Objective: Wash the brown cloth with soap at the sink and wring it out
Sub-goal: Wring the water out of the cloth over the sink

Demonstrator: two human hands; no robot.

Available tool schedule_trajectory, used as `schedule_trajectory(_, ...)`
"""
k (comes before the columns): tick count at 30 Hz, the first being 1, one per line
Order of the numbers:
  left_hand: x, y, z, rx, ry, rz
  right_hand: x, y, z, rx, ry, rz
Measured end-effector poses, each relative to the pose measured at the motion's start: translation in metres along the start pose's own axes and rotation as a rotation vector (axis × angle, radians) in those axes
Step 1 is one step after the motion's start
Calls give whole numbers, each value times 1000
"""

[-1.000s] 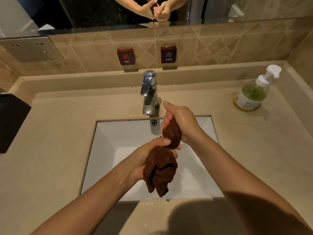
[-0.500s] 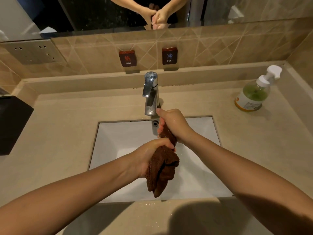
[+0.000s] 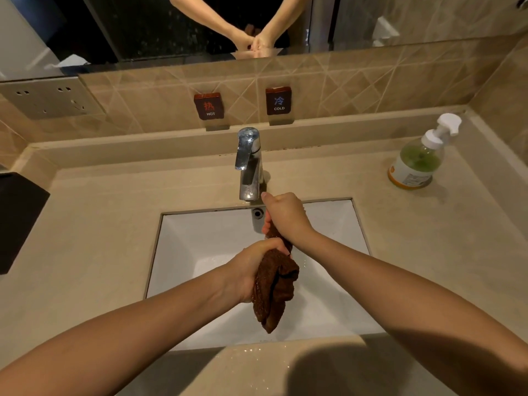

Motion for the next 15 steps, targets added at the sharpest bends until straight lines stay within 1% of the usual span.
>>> schedule_trajectory(6, -3, -2, -6, -5, 10, 18, 4, 0, -2, -13, 1, 63)
schedule_trajectory(10, -1, -6, -6, -15, 5, 18, 0, 1, -2, -28, -12, 54)
schedule_trajectory(15, 12, -12, -3, -25, -38, 11, -18, 4, -4, -22, 46, 89)
Point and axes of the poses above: each hand's wrist, its own z-axis away from the middle knuckle, its own y-axis out of the back of the hand, x = y × z, the point moved 4 cm from there along -z, towards the middle knuckle, and after that the axes turned 9 degrees about -z, right-handed, at the moved point
